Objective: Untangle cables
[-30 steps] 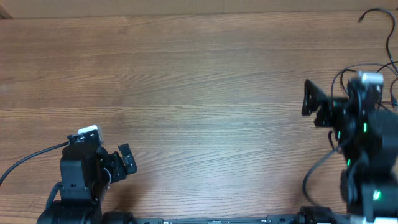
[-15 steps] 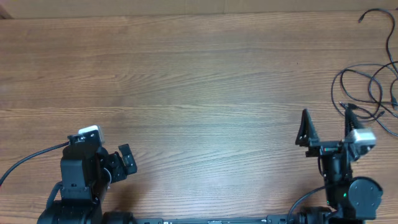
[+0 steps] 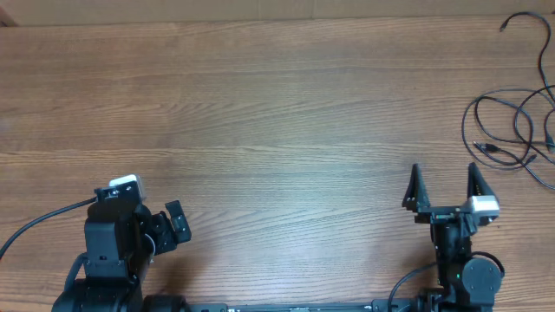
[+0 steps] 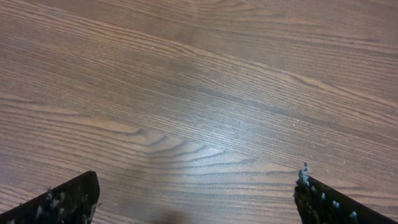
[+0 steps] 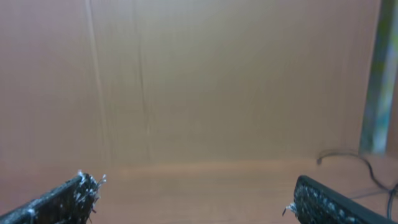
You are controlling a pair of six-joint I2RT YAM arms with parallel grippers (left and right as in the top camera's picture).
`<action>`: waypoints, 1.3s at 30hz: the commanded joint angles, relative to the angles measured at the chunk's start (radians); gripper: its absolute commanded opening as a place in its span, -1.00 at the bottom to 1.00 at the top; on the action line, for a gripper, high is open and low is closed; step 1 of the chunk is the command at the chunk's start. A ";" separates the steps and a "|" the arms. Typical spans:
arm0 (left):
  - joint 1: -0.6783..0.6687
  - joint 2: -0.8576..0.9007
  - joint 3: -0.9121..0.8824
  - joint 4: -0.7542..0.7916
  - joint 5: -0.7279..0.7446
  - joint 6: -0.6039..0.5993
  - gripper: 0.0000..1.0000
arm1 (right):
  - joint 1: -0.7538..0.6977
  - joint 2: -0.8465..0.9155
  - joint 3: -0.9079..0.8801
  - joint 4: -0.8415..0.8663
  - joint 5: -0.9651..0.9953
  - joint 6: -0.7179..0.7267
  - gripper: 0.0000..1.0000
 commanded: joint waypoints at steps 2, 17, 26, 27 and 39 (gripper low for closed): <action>-0.001 -0.004 -0.002 0.002 0.001 -0.017 0.99 | -0.005 -0.007 -0.011 -0.210 -0.017 -0.031 1.00; -0.001 -0.004 -0.002 0.002 0.001 -0.017 0.99 | -0.005 -0.002 -0.010 -0.201 -0.014 0.001 1.00; -0.001 -0.004 -0.002 0.002 0.001 -0.017 0.99 | -0.005 -0.002 -0.010 -0.201 -0.014 0.001 1.00; -0.001 -0.004 -0.002 0.002 0.001 -0.017 0.99 | -0.005 -0.002 -0.010 -0.201 -0.014 0.001 1.00; -0.001 -0.026 -0.005 -0.008 -0.002 -0.017 0.99 | -0.005 -0.002 -0.010 -0.201 -0.014 0.001 1.00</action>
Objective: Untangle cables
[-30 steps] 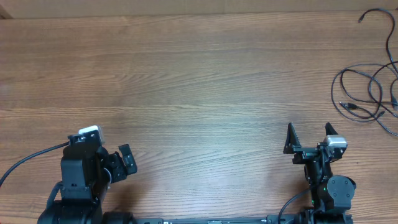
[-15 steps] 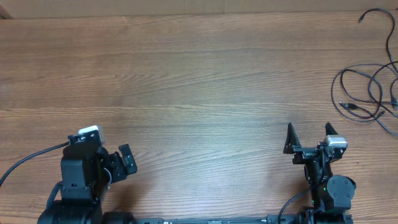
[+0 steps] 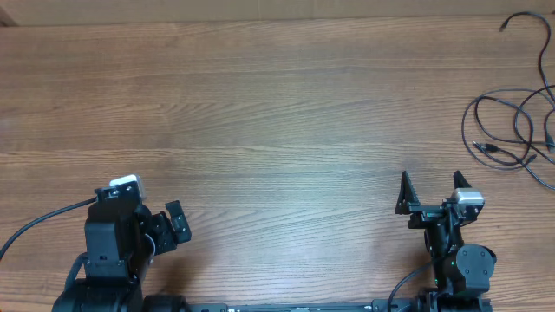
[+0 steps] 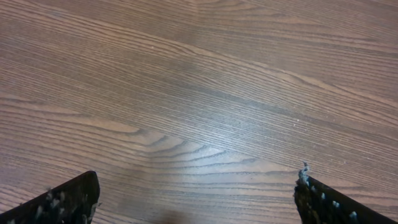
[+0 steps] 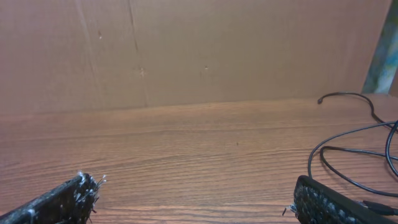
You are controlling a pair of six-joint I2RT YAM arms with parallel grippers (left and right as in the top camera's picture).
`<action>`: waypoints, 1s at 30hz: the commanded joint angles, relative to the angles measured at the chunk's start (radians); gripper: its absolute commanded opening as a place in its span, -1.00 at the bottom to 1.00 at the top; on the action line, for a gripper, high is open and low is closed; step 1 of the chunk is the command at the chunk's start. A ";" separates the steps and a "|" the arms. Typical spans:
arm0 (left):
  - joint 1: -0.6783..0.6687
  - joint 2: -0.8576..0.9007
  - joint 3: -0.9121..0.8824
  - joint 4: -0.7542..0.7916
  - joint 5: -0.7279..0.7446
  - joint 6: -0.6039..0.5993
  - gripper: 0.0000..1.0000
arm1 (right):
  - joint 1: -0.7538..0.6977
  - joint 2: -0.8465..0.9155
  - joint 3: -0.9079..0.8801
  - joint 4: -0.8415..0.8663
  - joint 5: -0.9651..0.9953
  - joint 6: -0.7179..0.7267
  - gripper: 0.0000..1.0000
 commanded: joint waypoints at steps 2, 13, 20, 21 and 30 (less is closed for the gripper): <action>-0.001 -0.051 -0.008 -0.018 0.010 -0.012 0.99 | -0.005 -0.005 -0.010 0.006 -0.008 0.009 1.00; -0.001 -0.397 -0.422 0.522 0.078 0.071 0.99 | -0.005 -0.005 -0.010 0.006 -0.008 0.009 1.00; -0.001 -0.570 -0.711 0.986 0.098 0.115 0.99 | -0.005 -0.005 -0.010 0.006 -0.008 0.009 1.00; -0.001 -0.587 -0.747 1.061 0.098 0.135 0.99 | -0.005 -0.005 -0.010 0.006 -0.008 0.009 1.00; -0.003 -0.614 -0.886 1.336 0.108 0.333 0.99 | -0.005 -0.005 -0.010 0.006 -0.008 0.009 1.00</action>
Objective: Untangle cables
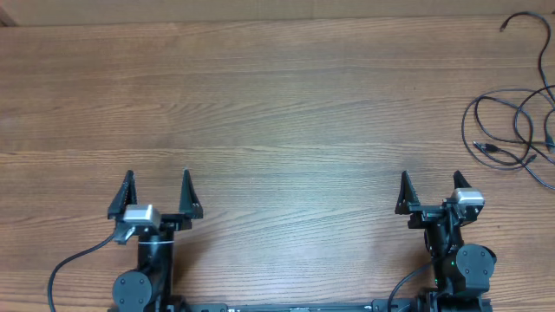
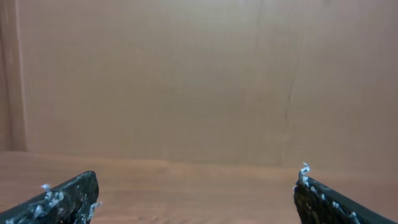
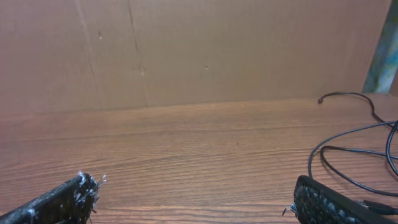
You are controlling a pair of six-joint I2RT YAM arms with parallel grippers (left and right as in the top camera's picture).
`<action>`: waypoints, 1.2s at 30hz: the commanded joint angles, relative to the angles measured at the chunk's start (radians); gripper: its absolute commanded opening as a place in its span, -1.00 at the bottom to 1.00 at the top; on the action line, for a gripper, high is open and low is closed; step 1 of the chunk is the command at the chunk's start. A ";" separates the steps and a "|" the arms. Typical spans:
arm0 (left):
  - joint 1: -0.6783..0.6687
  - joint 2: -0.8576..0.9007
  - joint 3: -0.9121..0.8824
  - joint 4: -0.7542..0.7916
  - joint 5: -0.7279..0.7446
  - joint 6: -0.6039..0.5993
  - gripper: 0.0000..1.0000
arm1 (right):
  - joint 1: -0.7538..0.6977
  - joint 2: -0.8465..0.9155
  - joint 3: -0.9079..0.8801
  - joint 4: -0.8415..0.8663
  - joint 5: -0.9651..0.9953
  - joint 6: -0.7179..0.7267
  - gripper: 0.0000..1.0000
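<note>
A tangle of thin black cables (image 1: 512, 130) lies at the table's far right edge, with one loose end curling at the top right corner. In the right wrist view the same cables (image 3: 354, 149) loop in from the right. My right gripper (image 1: 431, 192) sits near the front edge, left of the cables, open and empty. My left gripper (image 1: 157, 192) stands open and empty at the front left, far from the cables; its wrist view (image 2: 196, 193) faces the back wall.
The wooden table (image 1: 260, 104) stretches between both arms. A brown cardboard wall (image 3: 186, 50) stands along the back edge. The left arm's own cable (image 1: 69, 269) trails at the front left.
My left arm has turned from a folded pose angled down at the table to pointing straight forward, fingers level and open. The right arm and the cables have not moved.
First the right gripper pointed forward, slightly farther right and raised toward the wall, while the left arm stayed folded looking down. Then the right gripper had shifted a little left and tilted down. Now the left gripper also faces forward.
</note>
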 commanded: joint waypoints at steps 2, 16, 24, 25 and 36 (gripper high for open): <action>-0.005 -0.011 -0.015 -0.072 0.016 0.124 1.00 | -0.005 -0.005 -0.010 0.006 -0.008 0.006 1.00; -0.006 -0.011 -0.015 -0.293 0.035 0.112 0.99 | -0.005 -0.005 -0.010 0.006 -0.008 0.006 1.00; -0.006 -0.010 -0.015 -0.293 0.035 0.112 0.99 | -0.005 -0.005 -0.010 0.006 -0.008 0.006 1.00; -0.006 -0.010 -0.015 -0.293 0.035 0.112 0.99 | -0.005 -0.005 -0.010 0.006 -0.008 0.006 1.00; -0.006 -0.010 -0.015 -0.293 0.034 0.112 0.99 | -0.005 -0.005 -0.010 0.006 -0.008 0.006 1.00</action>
